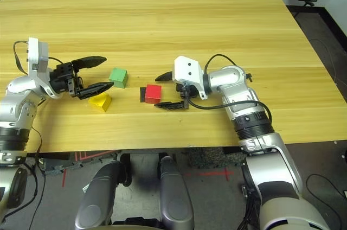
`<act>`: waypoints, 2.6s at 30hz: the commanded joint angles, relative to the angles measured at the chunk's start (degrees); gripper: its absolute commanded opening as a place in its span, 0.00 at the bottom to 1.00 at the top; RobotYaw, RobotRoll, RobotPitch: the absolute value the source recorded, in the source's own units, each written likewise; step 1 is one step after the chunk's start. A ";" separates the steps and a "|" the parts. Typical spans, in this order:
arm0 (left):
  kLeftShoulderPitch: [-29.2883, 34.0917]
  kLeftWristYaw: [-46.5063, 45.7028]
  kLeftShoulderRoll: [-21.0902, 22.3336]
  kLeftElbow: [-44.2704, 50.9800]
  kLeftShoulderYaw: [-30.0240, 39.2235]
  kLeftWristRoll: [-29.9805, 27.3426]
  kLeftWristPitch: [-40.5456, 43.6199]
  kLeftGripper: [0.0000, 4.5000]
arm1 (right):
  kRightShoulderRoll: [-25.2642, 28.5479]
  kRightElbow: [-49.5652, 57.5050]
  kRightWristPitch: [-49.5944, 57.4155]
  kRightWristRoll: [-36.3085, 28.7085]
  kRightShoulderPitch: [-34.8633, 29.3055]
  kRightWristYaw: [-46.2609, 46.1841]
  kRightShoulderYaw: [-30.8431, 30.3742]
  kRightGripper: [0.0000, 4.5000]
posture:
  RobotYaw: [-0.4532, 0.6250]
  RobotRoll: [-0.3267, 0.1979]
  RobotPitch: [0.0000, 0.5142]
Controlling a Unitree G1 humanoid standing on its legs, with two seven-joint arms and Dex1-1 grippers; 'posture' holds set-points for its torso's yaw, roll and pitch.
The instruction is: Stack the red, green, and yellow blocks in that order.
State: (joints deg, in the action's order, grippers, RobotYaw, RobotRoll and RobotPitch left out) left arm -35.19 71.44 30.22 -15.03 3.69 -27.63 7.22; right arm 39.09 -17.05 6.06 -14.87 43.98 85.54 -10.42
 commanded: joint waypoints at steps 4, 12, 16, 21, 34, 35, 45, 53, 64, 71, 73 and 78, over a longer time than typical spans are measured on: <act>-0.23 0.42 0.68 -0.85 0.20 0.27 0.17 1.00 | 5.88 5.90 9.29 -6.82 0.39 4.78 4.64 0.99 | 0.66 0.73 0.54; -1.28 -4.32 0.47 3.08 -0.50 1.75 1.55 1.00 | 12.02 10.26 15.97 -9.68 -1.74 1.27 10.85 0.99 | 0.63 0.72 0.52; -2.19 -4.16 1.12 1.83 -2.33 5.09 -1.48 1.00 | 12.00 12.45 16.58 -9.48 -4.54 -3.22 13.05 0.99 | 0.62 0.72 0.51; -5.28 -7.87 1.68 2.03 -3.96 8.60 1.90 1.00 | 12.36 15.49 17.40 -9.55 -7.97 -8.24 15.12 0.99 | 0.60 0.72 0.51; -2.35 -42.04 -2.56 33.03 -1.40 8.38 43.27 1.00 | 12.97 19.71 18.91 -11.32 -16.69 -14.30 19.82 0.99 | 0.58 0.78 0.52; -1.66 -42.91 -3.00 34.34 -1.55 8.22 43.79 1.00 | 12.92 19.62 18.96 -11.45 -16.69 -14.52 19.80 0.99 | 0.59 0.78 0.52; 5.74 -55.19 -6.79 41.97 -6.89 14.31 48.48 1.00 | 12.55 17.61 18.36 -11.20 -15.33 -15.43 18.68 0.99 | 0.61 0.77 0.56; 7.31 -58.56 -11.52 42.45 -10.94 15.95 50.94 1.00 | 12.11 16.76 17.52 -10.88 -15.46 -15.62 18.28 0.99 | 0.62 0.77 0.57; 5.16 -58.39 -12.79 41.16 -11.85 16.12 54.80 1.00 | 14.31 18.36 18.90 -11.76 -16.38 -11.88 18.14 0.99 | 0.61 0.77 0.58; 3.74 -59.03 -14.05 39.66 -11.52 15.68 60.75 1.00 | 13.63 19.32 18.44 -11.57 -17.07 -12.45 18.01 0.99 | 0.61 0.77 0.59; 3.68 -58.93 -14.01 39.60 -11.50 15.62 61.45 1.00 | 13.47 19.21 18.29 -11.41 -16.88 -12.63 17.90 0.99 | 0.61 0.77 0.59; 3.54 -59.20 -14.11 38.94 -11.25 15.74 63.27 1.00 | 13.26 19.43 18.20 -11.61 -16.86 -12.90 17.88 0.99 | 0.61 0.77 0.59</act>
State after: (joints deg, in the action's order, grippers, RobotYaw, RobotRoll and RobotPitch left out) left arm -31.93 12.25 16.26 24.75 -7.42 -11.77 69.04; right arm 52.43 1.38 24.55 -26.01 27.80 72.65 7.69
